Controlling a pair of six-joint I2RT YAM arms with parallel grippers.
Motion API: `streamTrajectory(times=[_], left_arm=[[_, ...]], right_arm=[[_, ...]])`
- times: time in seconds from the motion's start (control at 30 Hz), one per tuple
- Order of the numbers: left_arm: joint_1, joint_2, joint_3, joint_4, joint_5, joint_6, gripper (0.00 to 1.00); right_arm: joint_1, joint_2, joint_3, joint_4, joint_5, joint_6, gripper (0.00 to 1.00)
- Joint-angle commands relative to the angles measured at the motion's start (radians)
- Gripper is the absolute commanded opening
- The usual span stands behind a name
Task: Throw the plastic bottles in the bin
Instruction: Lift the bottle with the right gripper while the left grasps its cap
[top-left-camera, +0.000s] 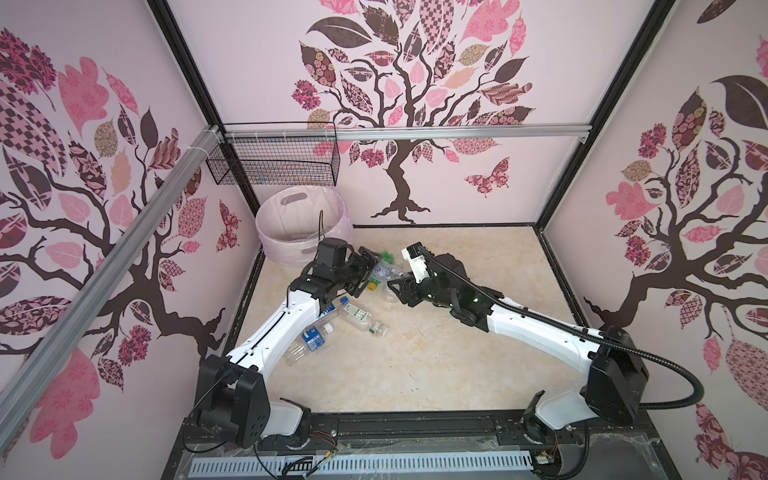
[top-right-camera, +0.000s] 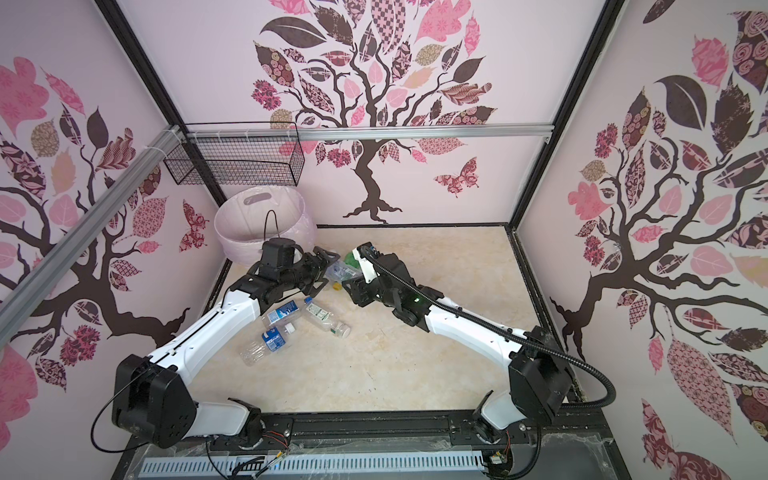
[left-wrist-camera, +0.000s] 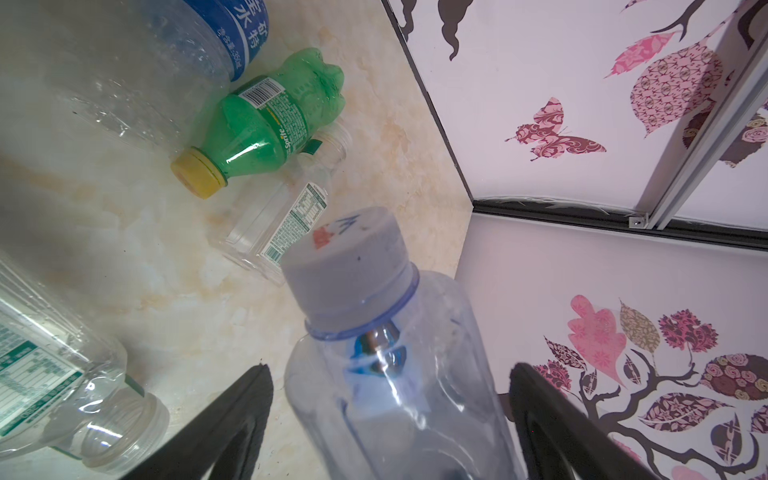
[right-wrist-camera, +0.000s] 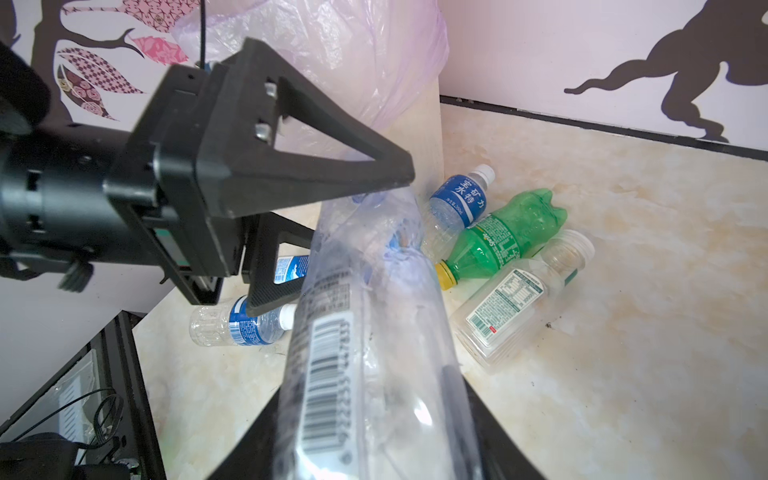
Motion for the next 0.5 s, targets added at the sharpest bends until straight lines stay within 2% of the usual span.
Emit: streamTrajectory(times=[0.0,0.33,0.47], left_arm=[[-0.013,0.008,0.05,0.052,-0.005,-0.018,0.88],[-0.018,0.008,0.048,0.063,-0.021,-0.003,0.62],[-0.017,-0.004,0.048,0.058,-0.038,0.013,0.51]], right_arm=[[0.006,-0.052,-0.006,0.056,-0.031,0.006,0.53],[0.008,-0.048,-0.017,0.067,-0.045,-0.006,0.54],[0.007,-0.049,-0.019,0.067,-0.034,-0.006,0.63]])
